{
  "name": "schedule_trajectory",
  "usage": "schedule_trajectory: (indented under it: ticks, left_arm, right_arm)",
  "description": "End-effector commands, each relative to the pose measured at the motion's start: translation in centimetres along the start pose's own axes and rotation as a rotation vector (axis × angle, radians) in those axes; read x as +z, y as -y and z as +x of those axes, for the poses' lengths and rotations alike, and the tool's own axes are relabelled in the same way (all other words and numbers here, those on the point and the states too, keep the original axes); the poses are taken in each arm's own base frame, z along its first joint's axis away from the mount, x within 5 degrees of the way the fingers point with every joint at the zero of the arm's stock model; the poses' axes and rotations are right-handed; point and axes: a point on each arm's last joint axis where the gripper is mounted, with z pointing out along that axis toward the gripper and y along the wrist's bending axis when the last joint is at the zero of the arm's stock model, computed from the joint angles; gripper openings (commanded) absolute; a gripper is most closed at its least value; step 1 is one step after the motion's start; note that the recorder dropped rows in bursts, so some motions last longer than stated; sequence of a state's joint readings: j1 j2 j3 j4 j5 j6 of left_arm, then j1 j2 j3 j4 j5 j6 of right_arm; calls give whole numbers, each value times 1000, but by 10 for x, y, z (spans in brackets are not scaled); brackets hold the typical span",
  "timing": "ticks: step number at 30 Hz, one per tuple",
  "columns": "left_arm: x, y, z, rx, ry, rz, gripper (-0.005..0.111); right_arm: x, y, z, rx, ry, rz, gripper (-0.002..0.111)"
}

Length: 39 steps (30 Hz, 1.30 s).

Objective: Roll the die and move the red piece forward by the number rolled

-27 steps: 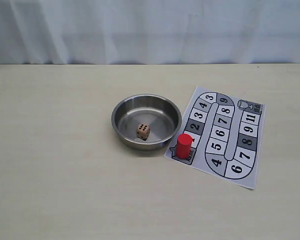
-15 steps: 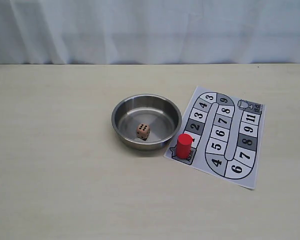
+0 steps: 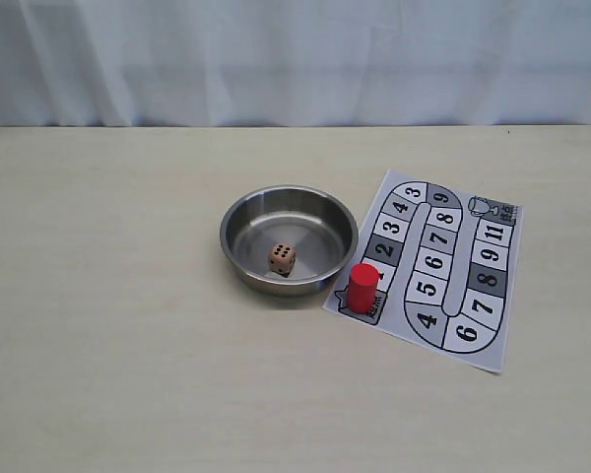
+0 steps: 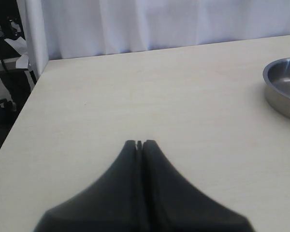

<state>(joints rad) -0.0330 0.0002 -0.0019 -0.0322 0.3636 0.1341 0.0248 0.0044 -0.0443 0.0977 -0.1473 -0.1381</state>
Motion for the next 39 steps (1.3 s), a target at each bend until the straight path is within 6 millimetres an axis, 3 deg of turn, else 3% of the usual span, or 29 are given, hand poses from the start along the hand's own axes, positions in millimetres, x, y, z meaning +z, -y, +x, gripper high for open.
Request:
schedule_trajectory:
  ticks: [1, 19, 23, 26, 33, 39]
  left_arm:
    - [0, 0, 0, -8, 8, 2, 0]
    - [0, 0, 0, -8, 8, 2, 0]
    - [0, 0, 0, -8, 8, 2, 0]
    - [0, 0, 0, -8, 8, 2, 0]
    - [0, 0, 0, -8, 8, 2, 0]
    - [0, 0, 0, -8, 8, 2, 0]
  right_arm:
    - [0, 1, -22, 8, 63, 2, 4]
    - [-17, 2, -113, 10, 86, -31, 4]
    - [-5, 1, -122, 8, -32, -45, 4]
    - [16, 0, -128, 6, -186, -61, 4]
    - [73, -3, -130, 47, -370, -83, 4]
    - [138, -17, -110, -6, -602, -254, 4]
